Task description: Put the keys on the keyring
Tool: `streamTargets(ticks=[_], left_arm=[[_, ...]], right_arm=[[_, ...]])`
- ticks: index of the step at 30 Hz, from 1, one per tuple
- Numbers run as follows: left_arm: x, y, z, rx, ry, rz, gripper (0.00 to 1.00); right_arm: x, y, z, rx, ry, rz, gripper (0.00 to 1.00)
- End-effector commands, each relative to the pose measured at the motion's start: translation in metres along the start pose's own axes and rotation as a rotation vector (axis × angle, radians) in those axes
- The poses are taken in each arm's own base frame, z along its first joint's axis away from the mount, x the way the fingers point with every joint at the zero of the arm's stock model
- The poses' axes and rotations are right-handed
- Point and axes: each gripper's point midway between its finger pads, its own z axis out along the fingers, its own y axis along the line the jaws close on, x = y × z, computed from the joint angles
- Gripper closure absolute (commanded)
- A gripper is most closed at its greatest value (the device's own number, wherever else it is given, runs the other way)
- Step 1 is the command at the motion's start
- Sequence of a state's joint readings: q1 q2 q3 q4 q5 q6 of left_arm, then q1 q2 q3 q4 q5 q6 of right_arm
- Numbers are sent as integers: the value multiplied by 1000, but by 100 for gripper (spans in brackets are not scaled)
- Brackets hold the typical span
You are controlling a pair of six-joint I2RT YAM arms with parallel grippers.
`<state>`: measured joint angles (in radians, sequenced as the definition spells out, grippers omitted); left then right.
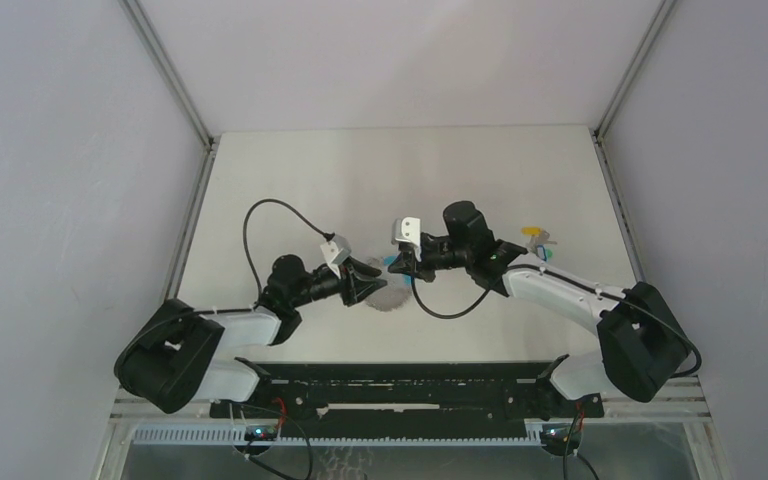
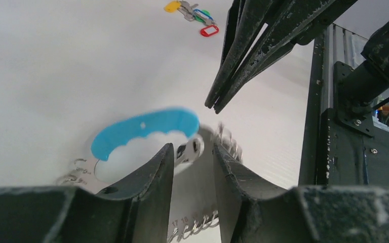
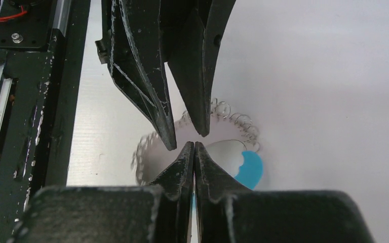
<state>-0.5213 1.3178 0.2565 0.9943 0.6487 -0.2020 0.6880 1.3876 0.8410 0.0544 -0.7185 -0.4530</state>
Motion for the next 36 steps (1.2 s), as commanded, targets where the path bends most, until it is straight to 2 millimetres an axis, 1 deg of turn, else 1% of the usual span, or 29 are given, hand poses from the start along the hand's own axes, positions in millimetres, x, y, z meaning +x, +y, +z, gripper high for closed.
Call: streamTargets(ticks=[1, 5, 8, 10, 11, 14, 18, 19, 22, 25, 29, 33, 36], left_arm=[[-32, -7, 14, 87, -69, 103, 62], [-35, -7, 18, 102, -67, 102, 64], [-29, -1, 18, 70, -55, 90, 63], [-23, 5, 17, 38, -34, 69, 60], [-17, 6, 16, 25, -18, 54, 60], [-9, 9, 14, -5, 4, 10, 57], [4, 7, 12, -31, 36, -51, 55], [7, 7, 12, -42, 47, -67, 54], [18, 7, 11, -67, 87, -105, 54], [27, 7, 10, -86, 114, -132, 53], [31, 7, 8, -100, 129, -151, 53], [33, 7, 5, -115, 136, -161, 53], [35, 8, 3, -133, 139, -165, 52]], right_arm=[[-18, -7, 1, -24, -38, -54, 100], [-11, -11, 1, -9, -19, -37, 100], [0, -18, -4, 51, 34, 14, 100], [9, -19, -10, 93, 84, 80, 100], [17, -16, -13, 108, 120, 132, 100], [40, -13, -23, 205, 230, 263, 94], [63, -11, -39, 336, 337, 453, 89], [68, -9, -43, 352, 361, 480, 87], [81, 9, -47, 349, 431, 516, 78], [91, 25, -44, 353, 496, 535, 73], [100, 44, -31, 352, 548, 562, 71], [108, 55, -21, 381, 584, 582, 71], [115, 57, -18, 414, 613, 577, 71]])
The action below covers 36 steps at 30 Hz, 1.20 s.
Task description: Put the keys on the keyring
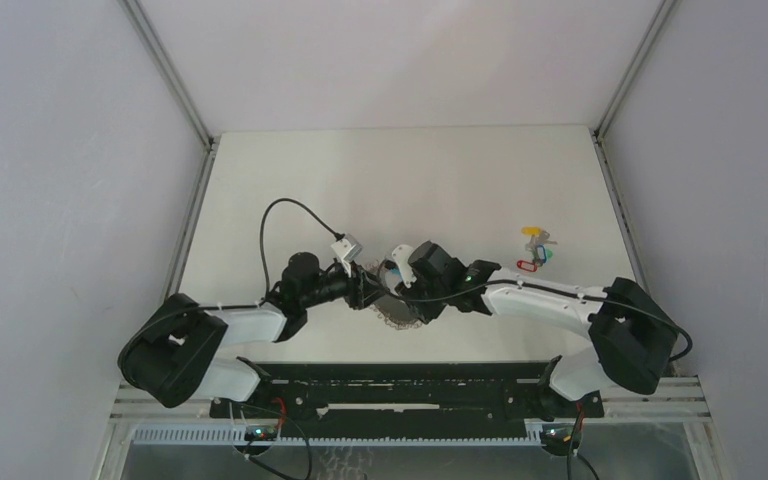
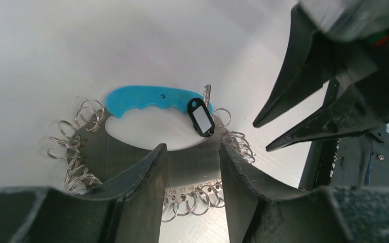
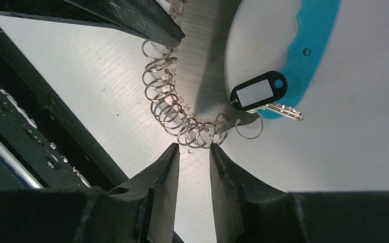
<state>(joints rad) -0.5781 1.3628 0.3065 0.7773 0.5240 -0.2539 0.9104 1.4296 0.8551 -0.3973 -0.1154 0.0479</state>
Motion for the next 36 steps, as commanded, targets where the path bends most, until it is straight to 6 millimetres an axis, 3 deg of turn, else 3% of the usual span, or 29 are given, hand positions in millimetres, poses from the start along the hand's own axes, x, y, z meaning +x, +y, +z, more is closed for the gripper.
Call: streamTargets(ticks=[1, 20, 28, 36], left_arm=[[-5, 0, -4, -29, -24, -9, 52], [0, 2, -8, -47, -19, -29, 52], [9, 7, 0, -53, 21, -59, 52], [8, 1, -6, -43, -25, -78, 53]], right_arm=[[7, -6, 9, 98, 21, 61, 72], [22, -16, 35, 218, 119, 7, 82], [9, -21, 30, 213, 100, -70, 100], [-15, -17, 28, 152, 52, -222, 100]])
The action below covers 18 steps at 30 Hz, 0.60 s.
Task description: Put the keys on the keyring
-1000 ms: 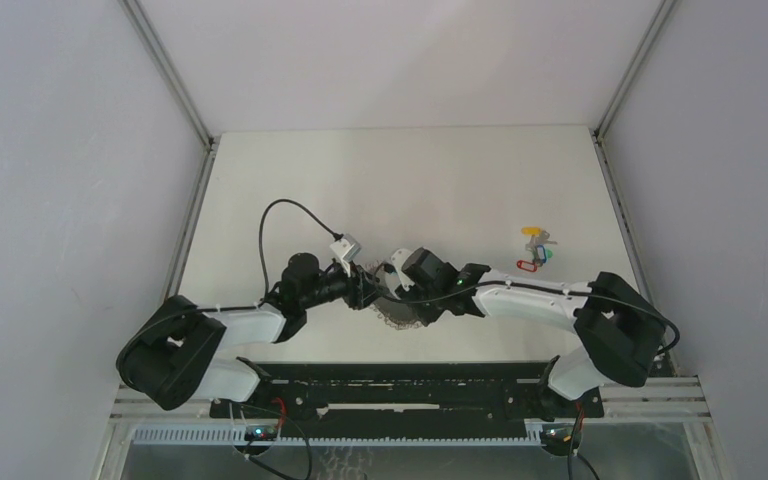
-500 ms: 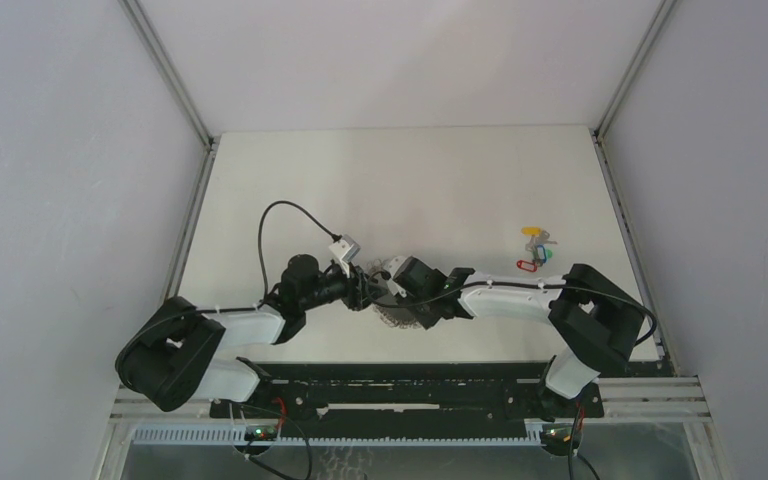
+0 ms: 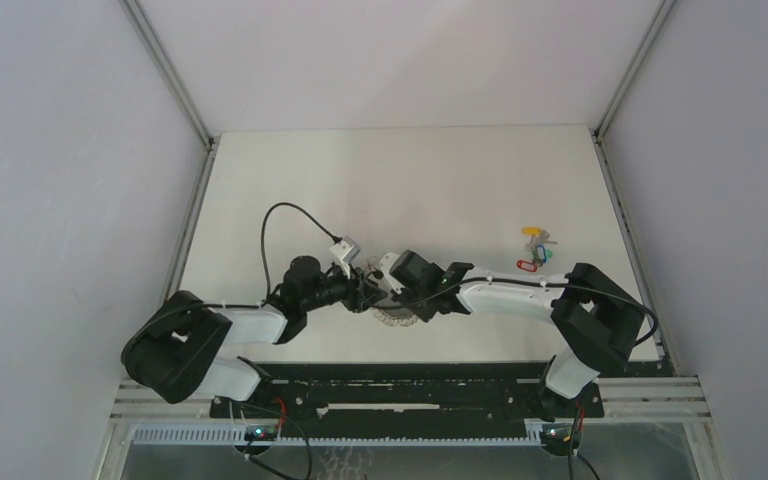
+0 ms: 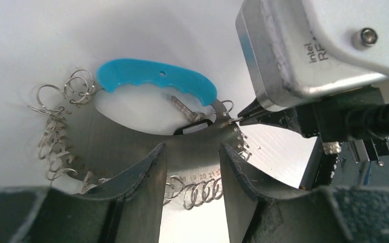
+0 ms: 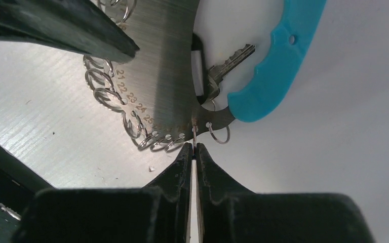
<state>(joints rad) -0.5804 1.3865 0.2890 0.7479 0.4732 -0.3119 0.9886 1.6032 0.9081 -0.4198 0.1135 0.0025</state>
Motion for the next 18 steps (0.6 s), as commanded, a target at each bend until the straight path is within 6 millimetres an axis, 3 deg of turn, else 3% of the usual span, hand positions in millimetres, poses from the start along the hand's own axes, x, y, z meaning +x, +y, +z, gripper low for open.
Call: streamTargets(ticks=[1, 6, 11, 18], left_arm=[[-13, -11, -8, 29, -86, 21, 53], [-16, -18, -19, 57, -130, 98, 52], [-30, -29, -27, 96, -183, 199, 49], [-55, -34, -34, 82, -249, 310, 35]], right_arm=[[-39, -2, -7, -34, -111, -134, 100], [-59, -10, -12, -58, -180, -241, 100], [-80, -20, -37, -87, -297, -329, 100], [-98, -21, -66, -152, -473, -460, 100]])
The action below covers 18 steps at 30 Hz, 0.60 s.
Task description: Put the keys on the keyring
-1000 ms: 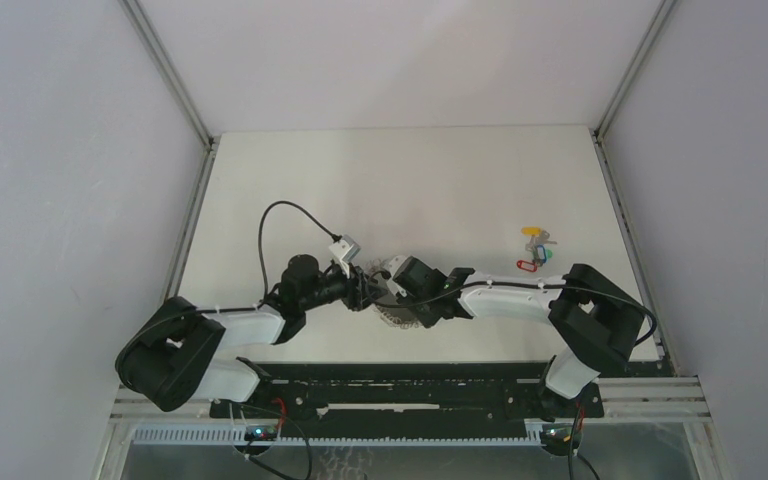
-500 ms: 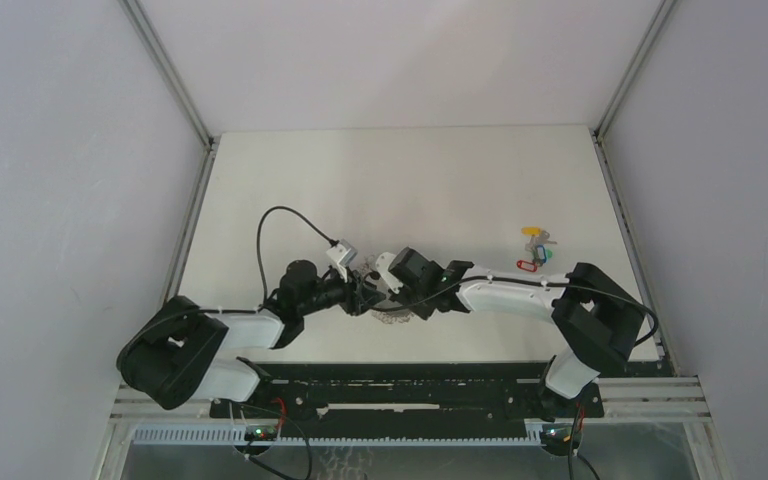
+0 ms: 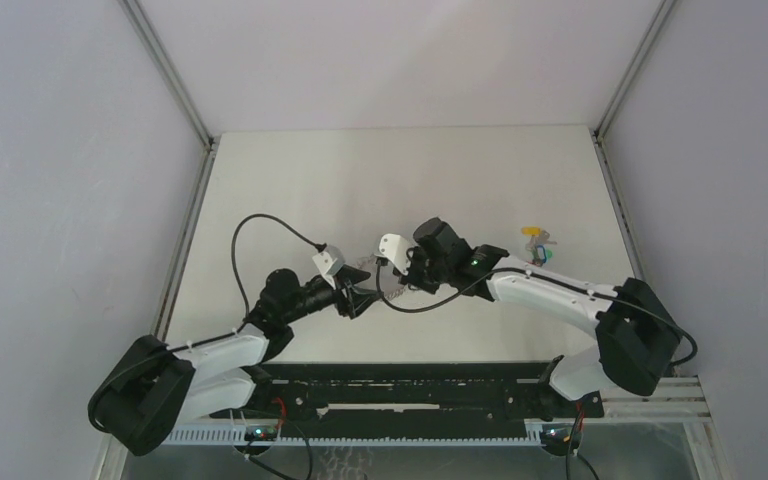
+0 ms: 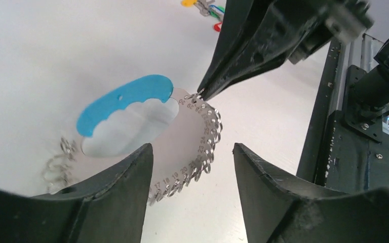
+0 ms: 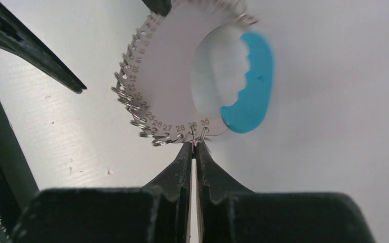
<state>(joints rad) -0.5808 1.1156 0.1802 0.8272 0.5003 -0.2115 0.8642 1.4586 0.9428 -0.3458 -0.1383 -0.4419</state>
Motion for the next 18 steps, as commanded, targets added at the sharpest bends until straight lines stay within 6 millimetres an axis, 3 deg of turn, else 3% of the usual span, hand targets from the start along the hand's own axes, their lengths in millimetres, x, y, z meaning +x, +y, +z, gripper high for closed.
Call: streamTargets(ticks=[1, 6, 11, 18], left_arm=[[-18, 1, 2, 4, -46, 108, 34], [-24, 10, 9, -13, -61, 202, 33], [-36, 5, 16, 42, -118, 310, 33], [-37, 7, 35, 92, -80, 323, 33]], right_arm=[[-39, -9, -14, -18, -186, -132, 100], [-40, -7, -13, -64, -211, -190, 100], [-48, -9, -15, -94, -255, -219, 100], [-44, -8, -9, -133, -265, -251, 100]])
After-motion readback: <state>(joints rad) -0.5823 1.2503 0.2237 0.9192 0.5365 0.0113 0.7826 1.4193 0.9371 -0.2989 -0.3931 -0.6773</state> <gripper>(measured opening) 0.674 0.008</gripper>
